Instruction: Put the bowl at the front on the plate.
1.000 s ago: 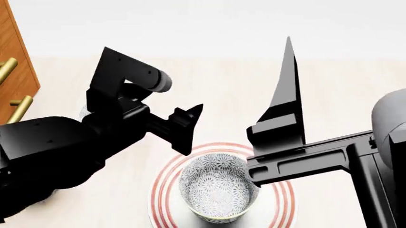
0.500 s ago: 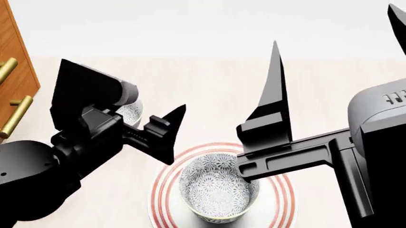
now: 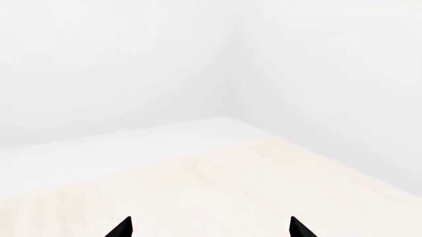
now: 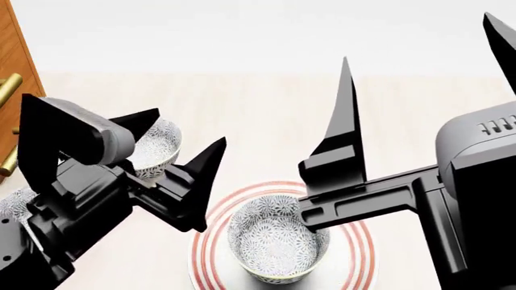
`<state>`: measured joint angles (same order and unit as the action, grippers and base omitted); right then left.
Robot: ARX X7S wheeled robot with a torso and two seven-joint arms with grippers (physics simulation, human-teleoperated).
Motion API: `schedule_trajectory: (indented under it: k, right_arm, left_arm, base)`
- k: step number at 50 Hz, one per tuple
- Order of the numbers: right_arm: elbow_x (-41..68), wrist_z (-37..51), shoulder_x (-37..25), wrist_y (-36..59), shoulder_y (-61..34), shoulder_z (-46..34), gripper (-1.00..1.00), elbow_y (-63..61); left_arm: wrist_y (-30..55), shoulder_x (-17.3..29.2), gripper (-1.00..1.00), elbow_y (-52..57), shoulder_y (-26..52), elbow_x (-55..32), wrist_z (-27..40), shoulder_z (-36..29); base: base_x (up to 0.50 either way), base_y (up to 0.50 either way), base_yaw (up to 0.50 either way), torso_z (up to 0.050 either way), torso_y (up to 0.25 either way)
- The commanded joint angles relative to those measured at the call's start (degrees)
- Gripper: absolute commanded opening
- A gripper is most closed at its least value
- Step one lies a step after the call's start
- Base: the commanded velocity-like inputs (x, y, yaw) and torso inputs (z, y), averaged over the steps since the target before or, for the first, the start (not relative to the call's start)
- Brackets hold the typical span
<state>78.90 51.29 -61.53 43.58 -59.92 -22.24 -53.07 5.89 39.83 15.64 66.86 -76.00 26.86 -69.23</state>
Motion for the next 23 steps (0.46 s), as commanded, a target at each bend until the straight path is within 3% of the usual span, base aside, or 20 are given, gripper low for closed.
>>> schedule_trajectory:
  k: [1,10,23]
  right_arm:
    - [-1.7,-0.8,0.3,-0.9,1.8,-0.2,1.00,0.2]
    - [1.2,0.1,1.5,1.8,-2.8,-1.2,1.00,0.4]
    - [0.8,0.3,0.7,0.8,-1.3,-0.7,1.00,-0.4]
  left_arm:
    - [-3.1,4.2,1.00,8.4,-1.8,0.5,2.9,1.8]
    - [-4.6,6.6,1.00,12.0,-1.9,0.1,3.7,3.4]
    - [-5.6,8.6,1.00,15.2,-1.7,-0.3,4.9,4.9]
  base:
    - [0.00,0.00,0.00,0.000,0.000]
    - [0.00,0.00,0.00,0.000,0.000]
    - [0.00,0.00,0.00,0.000,0.000]
